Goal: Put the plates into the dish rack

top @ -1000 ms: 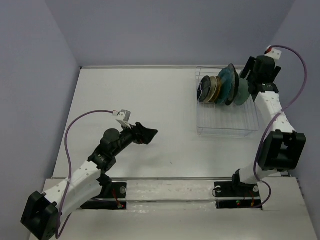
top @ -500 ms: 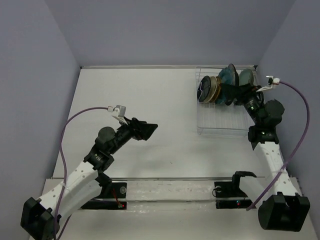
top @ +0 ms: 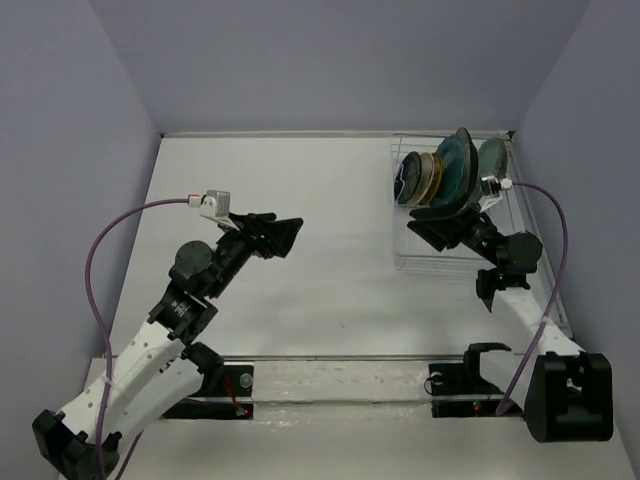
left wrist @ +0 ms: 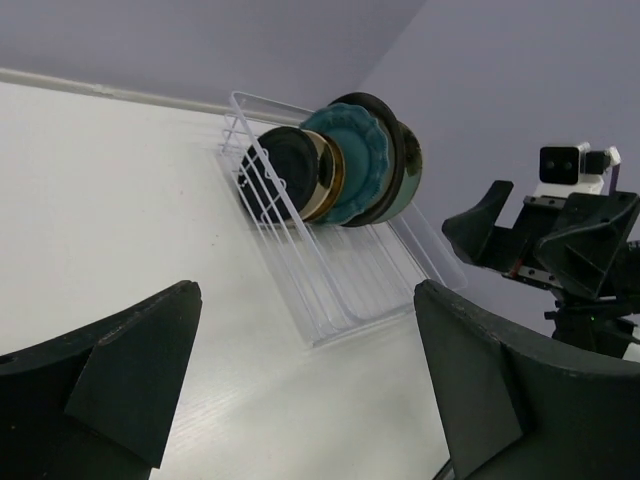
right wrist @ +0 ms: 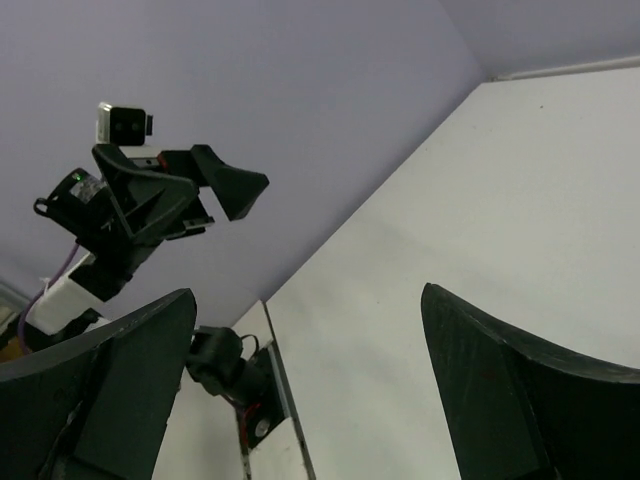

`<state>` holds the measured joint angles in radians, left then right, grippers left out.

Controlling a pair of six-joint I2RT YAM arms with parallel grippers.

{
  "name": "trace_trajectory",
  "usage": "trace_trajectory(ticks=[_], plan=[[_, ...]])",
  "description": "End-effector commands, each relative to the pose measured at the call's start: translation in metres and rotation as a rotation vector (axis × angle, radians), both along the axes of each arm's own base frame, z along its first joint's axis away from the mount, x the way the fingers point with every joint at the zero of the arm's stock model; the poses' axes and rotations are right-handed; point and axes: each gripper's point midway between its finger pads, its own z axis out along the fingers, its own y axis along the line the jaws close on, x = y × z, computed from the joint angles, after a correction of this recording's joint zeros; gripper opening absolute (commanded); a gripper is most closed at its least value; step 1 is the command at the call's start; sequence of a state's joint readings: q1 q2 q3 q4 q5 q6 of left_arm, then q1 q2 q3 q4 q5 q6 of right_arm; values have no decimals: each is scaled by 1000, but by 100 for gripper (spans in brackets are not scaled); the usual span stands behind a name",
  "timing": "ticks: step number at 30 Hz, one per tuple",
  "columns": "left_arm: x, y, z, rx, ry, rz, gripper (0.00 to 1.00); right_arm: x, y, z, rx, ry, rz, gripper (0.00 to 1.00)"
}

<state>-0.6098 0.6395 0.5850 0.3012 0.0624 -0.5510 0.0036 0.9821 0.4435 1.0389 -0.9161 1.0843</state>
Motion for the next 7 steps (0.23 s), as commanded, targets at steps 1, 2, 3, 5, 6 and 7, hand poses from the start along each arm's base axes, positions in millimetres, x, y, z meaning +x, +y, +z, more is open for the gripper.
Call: trace_trajectory(ticks=[1, 2, 3, 5, 6, 7], plan=[[11, 19, 33, 64, -79, 120, 99, -17, 8, 3, -2, -76, 98, 100], [12, 20, 35, 74, -82, 128, 99, -19, 8, 6, 1, -104, 105, 100], [15, 22, 35, 110, -82, 143, 98, -20, 9, 5, 7, -103, 121, 100], [17, 25, 39, 137, -91, 158, 97, -20, 9, 1, 11, -94, 134, 100], [17, 26, 39, 147, -91, 162, 97, -19, 9, 0, 10, -89, 135, 100], [17, 27, 38, 156, -91, 165, 98, -19, 9, -1, 9, -87, 135, 100]])
